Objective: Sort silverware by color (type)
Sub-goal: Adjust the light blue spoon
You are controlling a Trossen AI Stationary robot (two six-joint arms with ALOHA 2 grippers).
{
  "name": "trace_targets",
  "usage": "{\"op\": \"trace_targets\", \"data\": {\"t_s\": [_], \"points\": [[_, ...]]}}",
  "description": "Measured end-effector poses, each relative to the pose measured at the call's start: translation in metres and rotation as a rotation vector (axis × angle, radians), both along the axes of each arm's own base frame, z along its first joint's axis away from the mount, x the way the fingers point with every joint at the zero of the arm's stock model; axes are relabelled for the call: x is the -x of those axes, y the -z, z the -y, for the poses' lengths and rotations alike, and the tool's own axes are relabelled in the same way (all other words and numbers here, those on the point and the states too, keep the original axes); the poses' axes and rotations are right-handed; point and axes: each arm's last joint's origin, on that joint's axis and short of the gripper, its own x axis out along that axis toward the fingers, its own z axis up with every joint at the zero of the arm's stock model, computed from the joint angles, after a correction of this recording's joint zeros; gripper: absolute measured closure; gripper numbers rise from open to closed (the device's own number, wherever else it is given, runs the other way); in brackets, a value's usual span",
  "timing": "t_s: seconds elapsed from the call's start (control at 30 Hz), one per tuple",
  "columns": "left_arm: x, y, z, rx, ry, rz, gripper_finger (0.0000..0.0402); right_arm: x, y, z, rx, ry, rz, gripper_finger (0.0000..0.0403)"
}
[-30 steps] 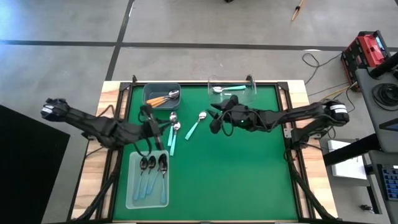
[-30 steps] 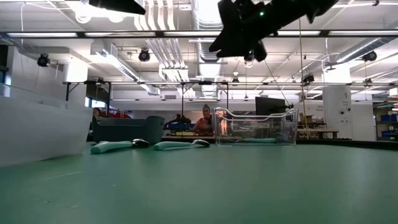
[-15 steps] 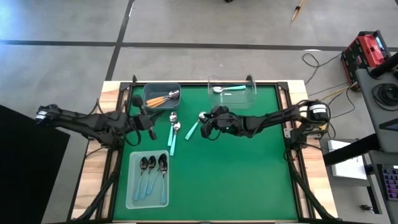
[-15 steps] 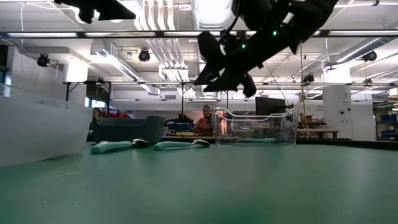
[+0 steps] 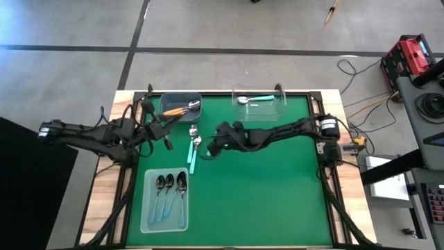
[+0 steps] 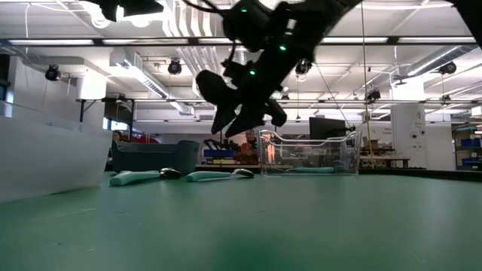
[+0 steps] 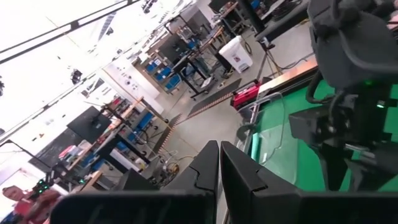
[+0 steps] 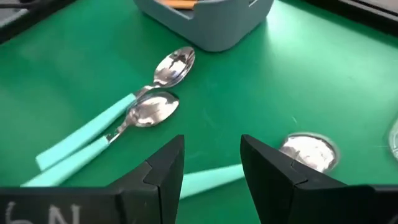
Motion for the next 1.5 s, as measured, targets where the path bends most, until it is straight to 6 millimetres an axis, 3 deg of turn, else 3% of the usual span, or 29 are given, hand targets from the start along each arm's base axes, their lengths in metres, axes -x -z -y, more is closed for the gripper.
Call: {"op": "trace_targets", "data": {"t_s": [0.2, 0.37, 0.6, 0.8, 1.1, 1.33, 1.5], "points": [[0.001, 0.000, -0.003, 0.000, -0.023, 0.000, 0.0401, -0.025, -0.012, 0.001, -0.032, 0.053, -0.092, 0.0255], [0.001, 0.000, -0.004, 0.000, -0.052, 0.001, 0.0401, -0.040, -0.010, 0.002, -0.053, 0.075, -0.130, 0.0255], [0.002, 0.000, -0.004, 0.000, -0.057, 0.001, 0.0401, -0.057, 0.008, 0.002, -0.072, 0.069, -0.193, 0.0259], [0.002, 0.000, -0.004, 0.000, -0.057, 0.002, 0.0401, -0.065, 0.030, 0.001, -0.116, 0.030, -0.248, 0.0298], [0.001, 0.000, -0.004, 0.001, -0.057, 0.003, 0.0401, -0.060, 0.040, -0.004, -0.161, -0.003, -0.368, 0.0385], [0.001, 0.000, -0.004, 0.001, -0.057, 0.001, 0.0401, -0.047, 0.040, -0.011, -0.222, -0.079, -0.523, 0.0393], [0.000, 0.000, -0.004, 0.000, -0.057, -0.003, 0.0401, -0.026, 0.034, -0.023, -0.282, -0.123, -0.713, 0.0394]]}}
